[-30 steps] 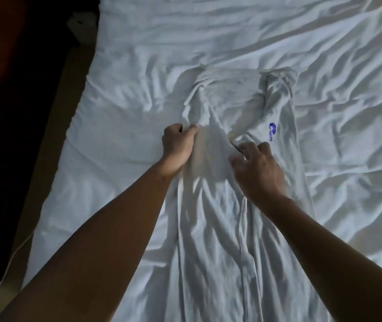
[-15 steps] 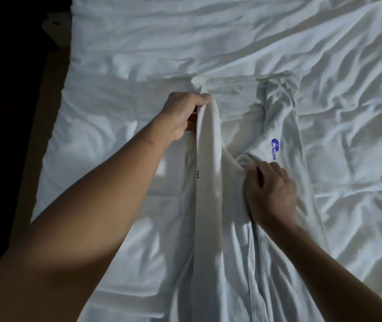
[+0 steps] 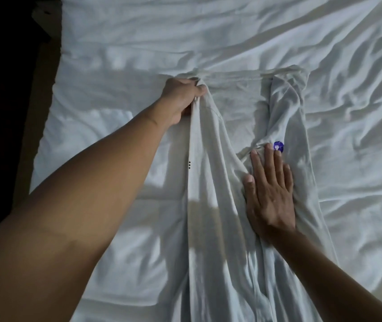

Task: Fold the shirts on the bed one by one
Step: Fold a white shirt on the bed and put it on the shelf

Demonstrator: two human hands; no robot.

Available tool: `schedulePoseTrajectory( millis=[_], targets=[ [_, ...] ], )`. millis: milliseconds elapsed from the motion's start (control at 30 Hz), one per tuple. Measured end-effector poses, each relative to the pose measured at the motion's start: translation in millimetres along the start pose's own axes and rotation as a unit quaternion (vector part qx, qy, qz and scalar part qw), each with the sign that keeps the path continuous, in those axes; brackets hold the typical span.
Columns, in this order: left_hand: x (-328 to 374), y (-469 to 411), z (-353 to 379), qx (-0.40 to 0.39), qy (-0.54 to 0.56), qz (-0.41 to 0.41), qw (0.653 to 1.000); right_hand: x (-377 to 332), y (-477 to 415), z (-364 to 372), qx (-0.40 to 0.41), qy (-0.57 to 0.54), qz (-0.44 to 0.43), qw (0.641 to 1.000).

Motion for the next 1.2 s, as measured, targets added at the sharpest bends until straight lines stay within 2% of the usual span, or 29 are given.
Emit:
schedulePoseTrajectory(
  millis=[200,367,500,633,700,867,1033,1200],
  targets=[
    [-5.3,7.7,-2.0,0.023,0.007,0.004,1.000,0.7,-3.5,9.9,-0.007,0.038,0.021,0.999],
    [-4.4,58.3,-12.2,0.065,-0.154,0.139,0.976,-2.9,-3.2,10.2,-0.006,0.054,0.031,0.998],
    [-36.5,93.0,-10.0,0.040,-0.207,0.099,0.972,-3.1,-3.8,11.8,-0.007,0.069,0.032,0.997],
    [-29.1,94.5,-13.3,0.085,-0.225,0.126,0.962,-4.4,-5.9,12.9,-0.021,0.085,0.036,0.995],
    [-25.5,102.6,-12.3,0.083,-0.226,0.140,0.960,-4.6,-6.8,8.7,-0.036,0.075,0.032,0.996],
    [-47.7,185.8,-14.9,0.111,-0.232,0.123,0.959,9.4,18.8,-9.2,-0.113,0.002,0.021,0.993],
    [-94.2,289.6,-10.6,0.090,-0.206,0.008,0.974,27.1,105.0,-18.4,-0.115,0.001,0.027,0.993],
    [-101.3,337.0,-11.0,0.058,-0.180,-0.027,0.982,38.2,167.9,-25.4,-0.127,-0.003,0.027,0.992]
  ],
)
Point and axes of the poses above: each hand's wrist, its own y-axis away from the middle knuckle, its own z-axis out of the palm, x = y × z, the point moved 3 cm from there along -y, towards the middle knuckle, and after that the axes turned 11 degrees about z, right-handed, at the moved point
